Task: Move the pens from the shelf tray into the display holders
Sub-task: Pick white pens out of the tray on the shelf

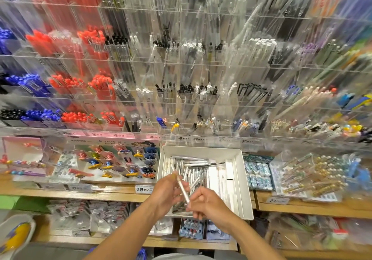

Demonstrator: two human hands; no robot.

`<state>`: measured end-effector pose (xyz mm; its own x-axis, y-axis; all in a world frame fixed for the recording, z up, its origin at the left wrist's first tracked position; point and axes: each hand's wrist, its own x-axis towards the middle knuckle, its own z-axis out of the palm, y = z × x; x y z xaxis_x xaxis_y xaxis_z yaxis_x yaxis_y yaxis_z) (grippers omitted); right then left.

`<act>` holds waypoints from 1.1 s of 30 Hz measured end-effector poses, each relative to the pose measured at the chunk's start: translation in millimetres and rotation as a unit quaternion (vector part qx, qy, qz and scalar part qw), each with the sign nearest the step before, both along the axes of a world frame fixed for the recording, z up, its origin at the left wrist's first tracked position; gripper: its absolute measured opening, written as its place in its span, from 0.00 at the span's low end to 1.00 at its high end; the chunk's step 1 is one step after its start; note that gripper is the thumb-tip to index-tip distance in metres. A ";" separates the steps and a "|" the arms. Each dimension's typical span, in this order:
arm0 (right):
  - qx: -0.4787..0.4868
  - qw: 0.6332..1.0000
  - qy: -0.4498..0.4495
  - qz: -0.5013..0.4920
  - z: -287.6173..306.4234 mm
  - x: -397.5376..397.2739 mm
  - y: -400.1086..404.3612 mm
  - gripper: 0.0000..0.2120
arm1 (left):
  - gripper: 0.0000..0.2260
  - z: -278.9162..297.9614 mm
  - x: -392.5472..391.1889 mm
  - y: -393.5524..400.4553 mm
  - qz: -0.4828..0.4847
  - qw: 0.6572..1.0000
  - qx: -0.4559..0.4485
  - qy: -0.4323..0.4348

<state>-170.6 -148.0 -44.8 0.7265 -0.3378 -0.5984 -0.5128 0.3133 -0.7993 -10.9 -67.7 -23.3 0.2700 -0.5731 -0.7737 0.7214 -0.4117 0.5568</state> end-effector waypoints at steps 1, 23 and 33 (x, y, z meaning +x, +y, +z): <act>0.007 1.000 0.001 0.030 0.1 -0.4 0.7 0.12 | 0.15 -0.8 2.3 -0.1 0.009 1.000 0.000 -0.011; -0.121 0.969 0.213 0.045 -26.1 6.2 -50.2 0.04 | 0.09 -14.6 8.3 6.7 0.014 0.998 0.046 -0.049; -0.051 0.994 0.053 0.086 7.3 33.2 -15.7 0.07 | 0.10 -13.8 -3.8 -0.7 0.011 0.999 -0.008 -0.033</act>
<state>-137.4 -163.7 -37.6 0.7137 -0.2764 -0.6436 -0.6345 0.1342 -0.7612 -14.7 -68.4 -37.2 0.3323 -0.5786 -0.7448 0.6915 -0.3875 0.6096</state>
